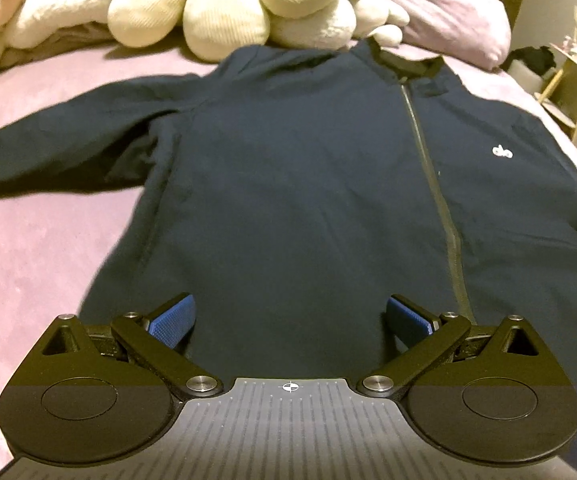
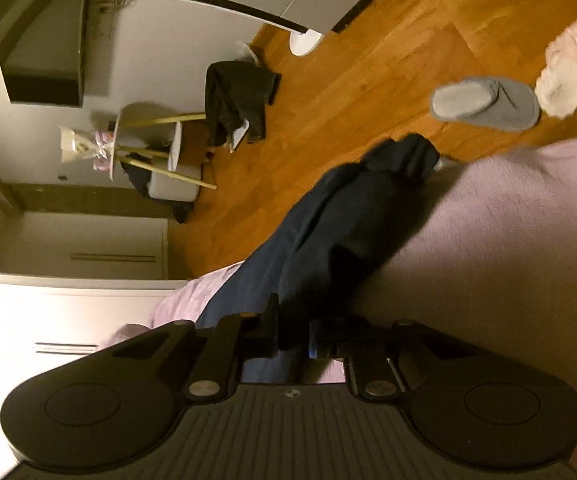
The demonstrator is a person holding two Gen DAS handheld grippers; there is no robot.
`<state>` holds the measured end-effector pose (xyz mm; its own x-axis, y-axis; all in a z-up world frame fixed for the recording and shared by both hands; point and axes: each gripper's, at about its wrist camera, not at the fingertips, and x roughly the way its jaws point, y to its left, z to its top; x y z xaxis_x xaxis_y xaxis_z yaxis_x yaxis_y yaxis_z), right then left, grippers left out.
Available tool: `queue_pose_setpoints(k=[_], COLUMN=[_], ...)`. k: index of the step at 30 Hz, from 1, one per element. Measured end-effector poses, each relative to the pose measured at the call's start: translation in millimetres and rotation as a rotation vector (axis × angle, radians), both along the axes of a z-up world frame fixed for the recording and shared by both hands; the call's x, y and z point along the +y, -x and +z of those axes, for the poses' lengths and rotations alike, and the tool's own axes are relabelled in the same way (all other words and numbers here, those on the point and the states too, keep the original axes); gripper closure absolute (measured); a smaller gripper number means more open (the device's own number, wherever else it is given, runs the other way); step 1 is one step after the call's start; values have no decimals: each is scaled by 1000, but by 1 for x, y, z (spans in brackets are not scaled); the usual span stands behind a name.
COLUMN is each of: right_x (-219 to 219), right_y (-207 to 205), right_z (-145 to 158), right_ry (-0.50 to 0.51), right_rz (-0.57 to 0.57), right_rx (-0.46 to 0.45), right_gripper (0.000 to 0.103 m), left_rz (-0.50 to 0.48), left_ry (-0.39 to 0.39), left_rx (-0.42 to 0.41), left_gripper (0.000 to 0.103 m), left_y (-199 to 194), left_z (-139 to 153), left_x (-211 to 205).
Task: Fold large clothes
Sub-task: 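Grasp the sleeve cuff with the right gripper and lift it across the jacket body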
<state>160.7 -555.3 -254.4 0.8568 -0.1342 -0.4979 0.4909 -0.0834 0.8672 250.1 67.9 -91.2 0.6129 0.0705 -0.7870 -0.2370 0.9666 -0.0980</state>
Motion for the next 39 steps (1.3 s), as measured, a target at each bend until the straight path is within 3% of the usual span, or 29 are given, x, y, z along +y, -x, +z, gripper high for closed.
queue_pose_setpoints(k=[2, 5, 9, 12, 15, 18, 20, 24, 28, 30, 32, 33, 35, 38, 39], right_x=[-3, 43, 156, 254, 338, 391, 396, 375, 327, 301, 280, 272, 263, 264, 266], right_y=[-13, -36, -71, -90, -109, -138, -144, -119, -99, -92, -81, -78, -70, -70, -64], right_z=[39, 118, 188, 194, 164, 117, 101, 124, 121, 106, 90, 83, 73, 67, 67], right_ry=[173, 635, 1122, 1371, 1493, 1492, 1478, 1314, 1087, 947, 833, 789, 743, 742, 756], right_rz=[58, 155, 437, 697, 956, 1228, 1233, 1174, 1056, 1000, 948, 929, 906, 902, 903], right_rx=[109, 182, 68, -58, -89, 43, 102, -27, -46, -42, -40, -43, -65, -87, -83], right_gripper=[91, 91, 89, 79, 71, 51, 48, 32, 33, 45, 47, 56, 61, 61, 61], left_rz=[-3, -7, -36, -62, -92, -161, -207, -254, -247, -228, -211, -196, -186, -185, -185], left_ry=[11, 44, 106, 169, 235, 273, 327, 481, 555, 593, 630, 648, 654, 626, 623], left_rx=[-24, -75, -139, -157, -160, -157, -146, -96, 13, 93, 144, 151, 162, 149, 142], left_gripper=[0, 0, 0, 0, 0, 0, 0, 0, 28, 39, 49, 57, 63, 79, 89], left_y=[1, 6, 7, 1, -9, -25, -42, -89, -133, -153, -168, -174, -184, -190, -190], left_z=[7, 21, 37, 44, 46, 48, 44, 22, -7, -24, -37, -42, -46, -41, -38], left_x=[6, 14, 20, 21, 20, 11, 3, -15, -39, -48, -53, -53, -57, -60, -60])
